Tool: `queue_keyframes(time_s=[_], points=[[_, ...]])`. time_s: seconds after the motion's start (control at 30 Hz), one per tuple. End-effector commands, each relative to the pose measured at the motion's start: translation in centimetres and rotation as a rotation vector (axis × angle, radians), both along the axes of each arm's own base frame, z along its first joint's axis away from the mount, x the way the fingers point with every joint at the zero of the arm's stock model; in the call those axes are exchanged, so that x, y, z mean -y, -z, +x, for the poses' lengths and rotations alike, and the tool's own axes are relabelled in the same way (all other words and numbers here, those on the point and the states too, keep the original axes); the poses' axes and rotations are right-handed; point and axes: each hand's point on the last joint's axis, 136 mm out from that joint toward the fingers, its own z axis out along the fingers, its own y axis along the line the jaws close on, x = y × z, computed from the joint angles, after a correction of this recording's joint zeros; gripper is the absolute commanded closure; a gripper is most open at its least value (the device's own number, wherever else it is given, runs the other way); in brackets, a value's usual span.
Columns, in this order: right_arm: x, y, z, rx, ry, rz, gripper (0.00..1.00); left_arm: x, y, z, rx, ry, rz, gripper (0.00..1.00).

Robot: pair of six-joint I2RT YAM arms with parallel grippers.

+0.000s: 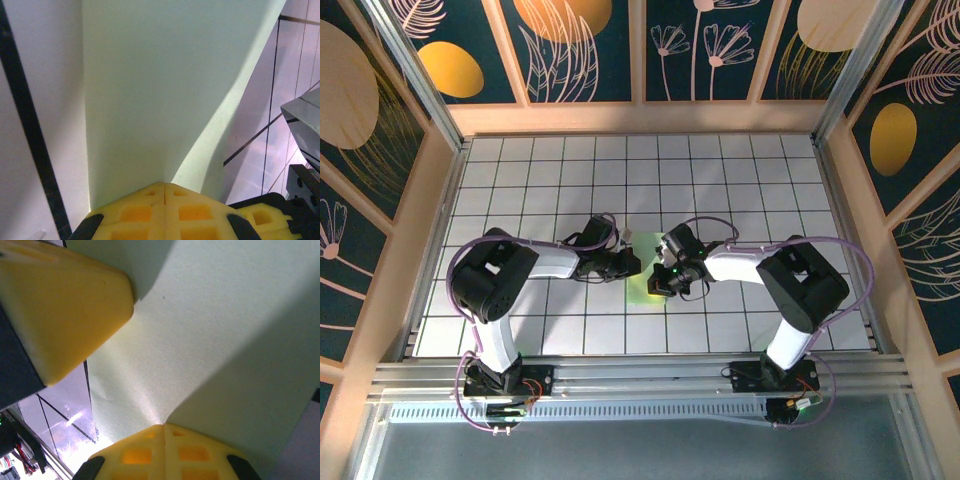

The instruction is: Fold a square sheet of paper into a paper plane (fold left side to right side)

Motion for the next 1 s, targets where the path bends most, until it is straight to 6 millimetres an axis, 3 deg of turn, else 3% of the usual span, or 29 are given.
queue_keyframes(time_s=[0.0, 0.27, 0.47, 0.6, 0.97], points=[[6.0, 5.5, -2.4, -0.086, 0.035, -0.295, 1.0, -2.0, 1.2, 3.2, 0.073, -0.062, 0.088, 1.0], [6.7, 5.7, -2.5, -0.09, 0.04, -0.306, 1.0, -2.5, 1.1, 6.0, 0.111, -0.069, 0.122, 1.0], [6.9, 5.7, -2.6, -0.093, 0.042, -0.305, 1.0, -3.7, 2.1, 7.8, 0.121, -0.107, 0.132, 1.0], [7.0, 5.7, -2.6, -0.093, 0.043, -0.303, 1.0, -3.6, 1.5, 10.0, 0.156, -0.123, 0.121, 1.0], [7.1, 5.7, -2.7, -0.098, 0.048, -0.294, 1.0, -3.8, 1.0, 13.3, 0.193, -0.156, 0.105, 1.0]])
